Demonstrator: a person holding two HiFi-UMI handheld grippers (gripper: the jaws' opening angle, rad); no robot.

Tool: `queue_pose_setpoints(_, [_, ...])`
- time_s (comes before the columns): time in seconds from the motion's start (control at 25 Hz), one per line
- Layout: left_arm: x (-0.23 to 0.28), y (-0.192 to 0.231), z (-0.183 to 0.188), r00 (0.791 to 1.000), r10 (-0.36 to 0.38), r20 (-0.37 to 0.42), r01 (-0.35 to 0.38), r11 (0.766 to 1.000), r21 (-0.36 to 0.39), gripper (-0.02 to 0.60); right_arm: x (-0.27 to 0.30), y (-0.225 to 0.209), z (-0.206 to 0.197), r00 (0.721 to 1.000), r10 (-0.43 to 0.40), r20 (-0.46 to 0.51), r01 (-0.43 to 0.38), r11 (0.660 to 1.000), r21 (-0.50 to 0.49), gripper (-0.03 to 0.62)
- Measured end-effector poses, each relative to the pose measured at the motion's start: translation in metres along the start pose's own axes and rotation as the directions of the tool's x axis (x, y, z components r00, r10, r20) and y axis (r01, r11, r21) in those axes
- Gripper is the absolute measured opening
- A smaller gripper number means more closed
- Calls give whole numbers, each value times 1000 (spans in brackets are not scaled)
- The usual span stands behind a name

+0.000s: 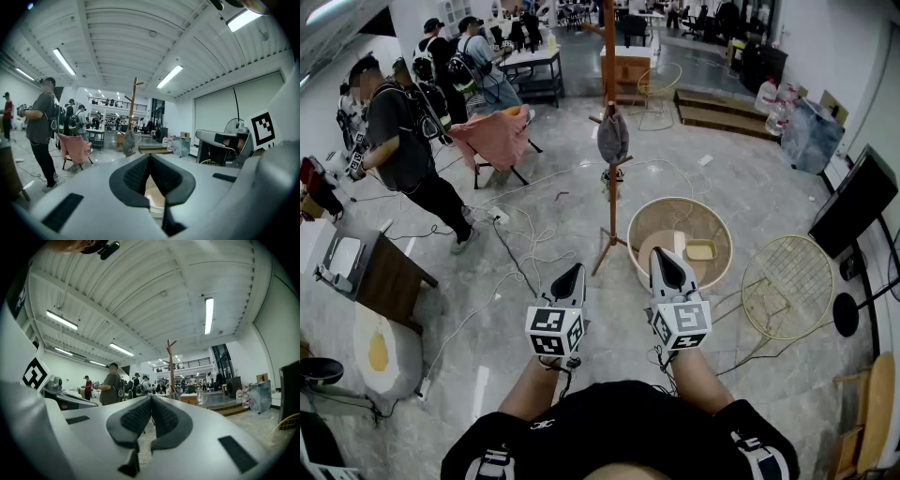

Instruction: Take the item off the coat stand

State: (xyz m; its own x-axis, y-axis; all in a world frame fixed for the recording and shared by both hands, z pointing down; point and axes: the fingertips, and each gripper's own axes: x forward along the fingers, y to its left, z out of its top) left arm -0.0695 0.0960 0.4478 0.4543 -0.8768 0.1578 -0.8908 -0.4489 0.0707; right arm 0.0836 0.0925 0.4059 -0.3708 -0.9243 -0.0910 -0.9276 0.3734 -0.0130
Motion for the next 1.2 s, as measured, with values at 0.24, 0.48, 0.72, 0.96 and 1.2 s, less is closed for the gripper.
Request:
queue_pose_setpoints(0.24, [-7, 2, -1, 1000, -9, 3, 9, 1000, 3, 12, -4, 7, -2, 1000, -14, -4, 14, 1000, 4, 14])
queue_pose_setpoints(0.48, [-9, 8, -3, 1000, -20, 0, 20, 1000, 1, 12, -2, 14, -1, 1000, -22, 1, 22, 1000, -4, 15])
queue_pose_setpoints(0.72, [-19, 28, -7, 1000, -28, -5, 28, 1000, -7, 12, 4, 35, -3, 1000, -27, -8, 26, 1000, -8, 15])
queue_pose_setpoints(0.96, [-27, 45, -19, 998, -58, -18, 58, 998, -1, 12, 7, 50, -15, 998, -60, -15, 60, 998, 9, 15])
queue_pose_setpoints(1.2, [-26, 63, -33, 997, -64, -31, 63, 998, -15, 12, 12, 53, -23, 996, -90, -18, 90, 996, 8, 15])
